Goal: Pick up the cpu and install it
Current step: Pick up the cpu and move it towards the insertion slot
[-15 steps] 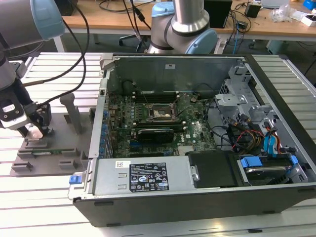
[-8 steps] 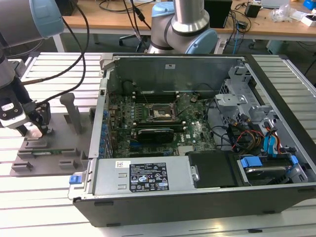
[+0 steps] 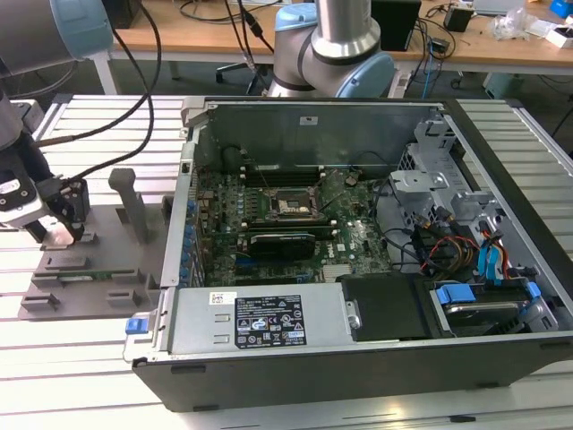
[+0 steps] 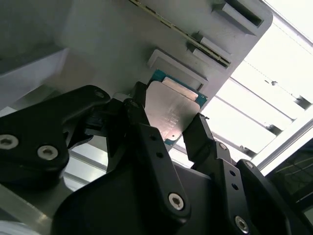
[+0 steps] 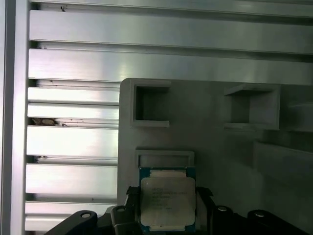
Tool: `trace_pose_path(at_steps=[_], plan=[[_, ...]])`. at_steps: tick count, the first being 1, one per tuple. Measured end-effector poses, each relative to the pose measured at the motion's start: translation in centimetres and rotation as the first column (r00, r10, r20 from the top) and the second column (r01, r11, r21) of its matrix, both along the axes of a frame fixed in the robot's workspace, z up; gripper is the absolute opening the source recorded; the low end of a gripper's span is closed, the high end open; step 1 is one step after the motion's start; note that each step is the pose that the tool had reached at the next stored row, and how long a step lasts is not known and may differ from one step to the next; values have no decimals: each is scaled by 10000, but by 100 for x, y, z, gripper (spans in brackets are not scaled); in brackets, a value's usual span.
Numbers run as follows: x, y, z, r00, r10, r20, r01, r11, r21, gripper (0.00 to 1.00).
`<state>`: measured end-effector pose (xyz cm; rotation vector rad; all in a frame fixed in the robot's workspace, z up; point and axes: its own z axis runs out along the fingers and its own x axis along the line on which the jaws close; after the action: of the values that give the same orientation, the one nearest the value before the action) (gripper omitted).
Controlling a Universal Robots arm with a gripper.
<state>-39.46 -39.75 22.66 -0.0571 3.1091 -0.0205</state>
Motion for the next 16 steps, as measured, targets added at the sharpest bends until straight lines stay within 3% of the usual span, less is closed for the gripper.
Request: trace_pose_path(at_steps=[11,16], plan=[[0,6,241,10000,0,-1,0,10000,-1,55],[0,10,322,10000,0,0,0,10000,-9,55]])
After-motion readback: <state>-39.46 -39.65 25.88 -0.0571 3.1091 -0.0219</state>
